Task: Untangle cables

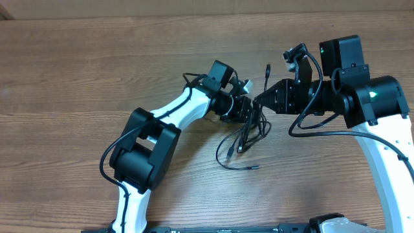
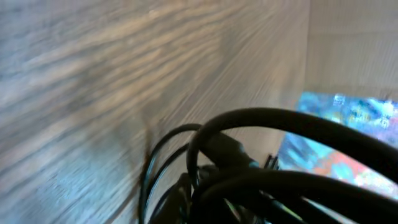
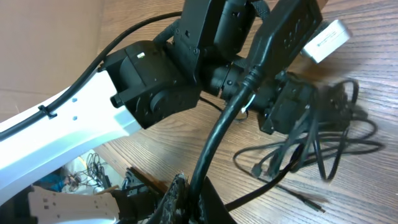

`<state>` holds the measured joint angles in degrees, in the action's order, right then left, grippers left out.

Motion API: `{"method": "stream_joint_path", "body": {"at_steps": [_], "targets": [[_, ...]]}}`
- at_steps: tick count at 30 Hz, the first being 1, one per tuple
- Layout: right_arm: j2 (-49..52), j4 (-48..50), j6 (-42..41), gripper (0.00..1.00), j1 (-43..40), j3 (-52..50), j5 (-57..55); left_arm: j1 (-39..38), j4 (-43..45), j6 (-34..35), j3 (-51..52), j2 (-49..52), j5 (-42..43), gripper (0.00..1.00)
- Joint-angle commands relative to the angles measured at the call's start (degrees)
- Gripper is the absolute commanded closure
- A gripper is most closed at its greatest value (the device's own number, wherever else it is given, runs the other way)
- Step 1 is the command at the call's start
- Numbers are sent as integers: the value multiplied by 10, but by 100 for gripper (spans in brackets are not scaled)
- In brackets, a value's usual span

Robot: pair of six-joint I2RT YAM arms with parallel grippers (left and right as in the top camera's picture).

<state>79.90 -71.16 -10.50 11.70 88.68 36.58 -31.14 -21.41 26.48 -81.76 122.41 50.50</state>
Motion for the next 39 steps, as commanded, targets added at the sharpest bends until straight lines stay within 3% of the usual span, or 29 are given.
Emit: {"method": "stream_joint_path", "body": {"at_steps": [1, 5, 10, 14, 16, 20, 24, 30, 37, 39], "targets": [[-6, -5, 0, 96, -2, 14, -20, 7, 29, 34, 2, 7, -12, 96], [-6, -32, -69, 96, -2, 14, -143, 38, 16, 33, 2, -4, -18, 96], [9, -46, -137, 84, -2, 14, -292, 76, -48, 12, 2, -53, -81, 96], [36, -42, -137, 48, -2, 14, -305, 91, -104, -19, 2, -127, -153, 96], [50, -35, -129, 42, -2, 14, -304, 91, -131, -38, 2, -169, -183, 96], [57, 8, -31, 41, -2, 15, -200, 83, -207, -66, 2, -250, -261, 96], [51, 39, 8, 34, -2, 20, -159, 84, -253, -88, 2, -275, -268, 96], [55, 56, 31, 29, -1, 18, -141, 95, -274, -124, 2, -277, -195, 96], [82, 38, 31, 32, -1, 12, -120, 134, -261, -120, 2, -277, -96, 96], [97, 36, 31, 35, 0, 12, -86, 147, -264, -90, 2, -277, -87, 96]]}}
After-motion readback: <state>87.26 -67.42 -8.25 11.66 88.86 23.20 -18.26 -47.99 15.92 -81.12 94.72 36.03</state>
